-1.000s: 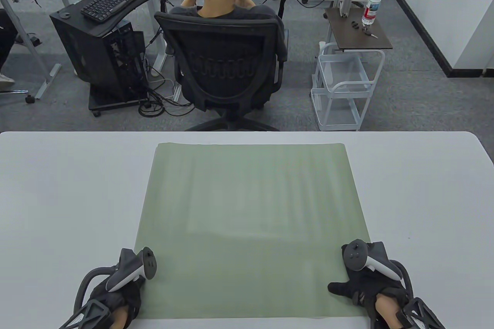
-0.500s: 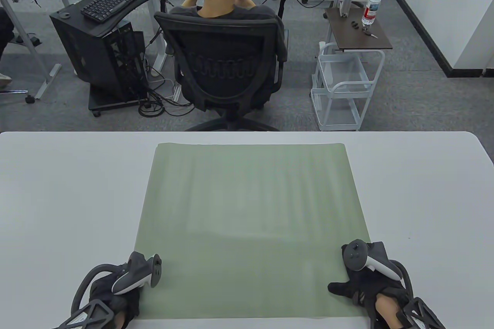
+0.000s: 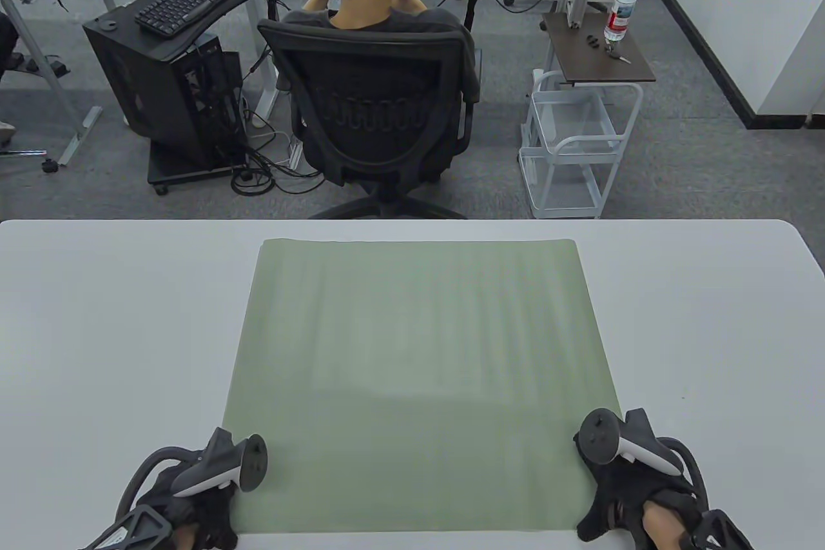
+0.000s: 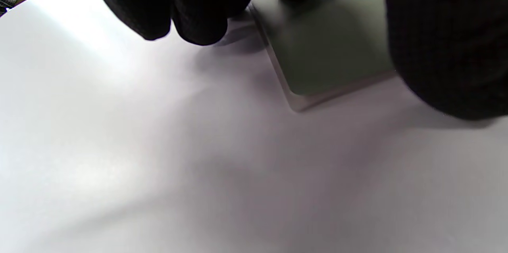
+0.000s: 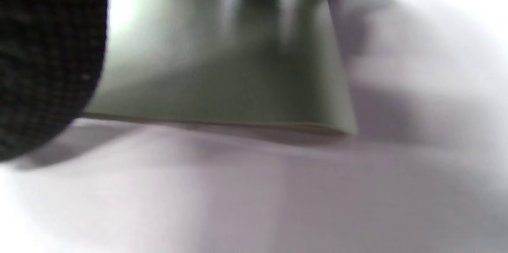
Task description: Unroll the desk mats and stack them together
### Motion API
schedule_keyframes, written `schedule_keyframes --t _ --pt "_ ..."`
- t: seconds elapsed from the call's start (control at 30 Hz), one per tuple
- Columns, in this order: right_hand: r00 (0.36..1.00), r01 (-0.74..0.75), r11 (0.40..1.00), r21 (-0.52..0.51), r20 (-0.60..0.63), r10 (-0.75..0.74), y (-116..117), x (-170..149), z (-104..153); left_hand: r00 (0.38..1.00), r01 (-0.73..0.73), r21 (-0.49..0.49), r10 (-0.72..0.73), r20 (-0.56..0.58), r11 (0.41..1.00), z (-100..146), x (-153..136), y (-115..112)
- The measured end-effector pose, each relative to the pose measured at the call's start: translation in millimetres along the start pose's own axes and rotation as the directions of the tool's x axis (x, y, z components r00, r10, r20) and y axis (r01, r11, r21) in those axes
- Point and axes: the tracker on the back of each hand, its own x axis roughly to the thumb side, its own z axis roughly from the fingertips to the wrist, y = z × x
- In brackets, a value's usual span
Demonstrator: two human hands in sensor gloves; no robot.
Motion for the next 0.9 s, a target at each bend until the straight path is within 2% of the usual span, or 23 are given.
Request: schedule_keyframes --t 0.07,0.33,0.67,0.9 --pt "1.000 -0.019 1.000 -0.020 0.001 0.019 -3.0 3.5 -0.4 0.999 0.041 0.024 -0.042 0.007 0.999 -0.6 3.0 2.2" --pt "0.999 -0.004 0.999 -0.038 0.033 0.005 -6.2 1.3 -0.1 1.000 -0.002 0.098 0.000 0.016 0.995 -1.0 -2.8 4.7" --pt "0.998 -0.003 0.999 -0.034 0.067 0.005 -5.9 2.5 -1.3 1.000 0.004 0.097 -0.006 0.019 0.995 1.0 -1.6 6.5" --pt "0.998 0.004 0.998 -0.068 0.069 0.001 -10.4 -2.4 -4.5 1.000 -0.009 0.101 0.007 0.020 0.995 0.9 -1.5 5.6"
